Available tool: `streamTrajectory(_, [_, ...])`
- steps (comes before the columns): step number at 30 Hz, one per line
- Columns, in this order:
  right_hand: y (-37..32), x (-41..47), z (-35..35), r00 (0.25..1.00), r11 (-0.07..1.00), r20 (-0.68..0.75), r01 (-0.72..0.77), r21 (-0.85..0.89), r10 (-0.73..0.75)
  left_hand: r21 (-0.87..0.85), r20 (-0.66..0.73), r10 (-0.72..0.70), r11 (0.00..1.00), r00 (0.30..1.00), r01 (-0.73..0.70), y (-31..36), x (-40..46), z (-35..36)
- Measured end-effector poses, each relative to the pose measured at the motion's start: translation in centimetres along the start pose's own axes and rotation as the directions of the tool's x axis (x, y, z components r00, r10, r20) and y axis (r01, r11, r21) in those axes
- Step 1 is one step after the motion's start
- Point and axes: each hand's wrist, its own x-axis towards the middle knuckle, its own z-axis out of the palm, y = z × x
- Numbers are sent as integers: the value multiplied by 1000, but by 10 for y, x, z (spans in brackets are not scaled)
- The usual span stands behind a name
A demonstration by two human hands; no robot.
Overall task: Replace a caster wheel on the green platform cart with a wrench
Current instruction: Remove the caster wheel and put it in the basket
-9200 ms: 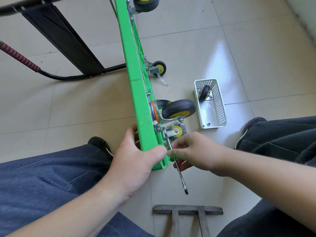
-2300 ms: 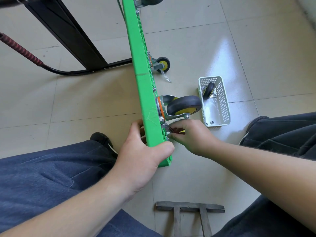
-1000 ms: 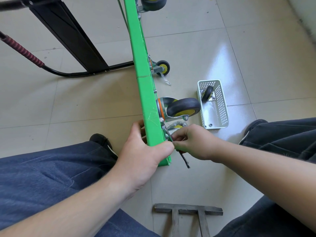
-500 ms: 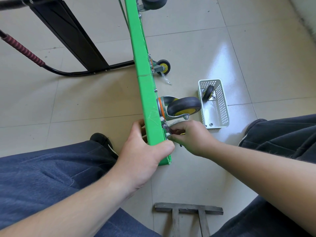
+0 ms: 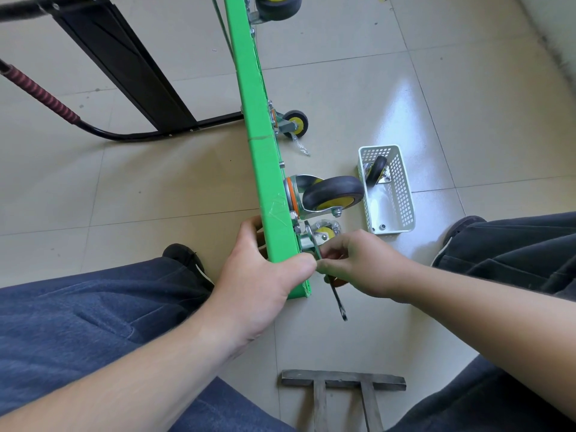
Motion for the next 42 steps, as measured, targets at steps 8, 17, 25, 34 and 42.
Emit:
streamTrajectory(8, [-13,-7,2,998,996,57,-7,90,2,-17,-9,16,1000,1000,-16,-1,0,1])
streamTrajectory(17, [-12,3,5,999,999,41,13,42,-15,-4,-1,3,1000,1000,-3,-1,1,0])
streamTrajectory(25, [-11,8,6,998,999,57,30,45,-33,-14,-2,-1,1000,1000,1,-1,1,0])
streamTrajectory(34, [1,26,2,993,995,-67,98,-32,-100,22,-3,-19,1000,1000,19,1,0,0])
streamTrajectory(42, [6,35,5,976,986,-154,142,-86,-154,41,-5,-35,999,999,35,1,0,-1])
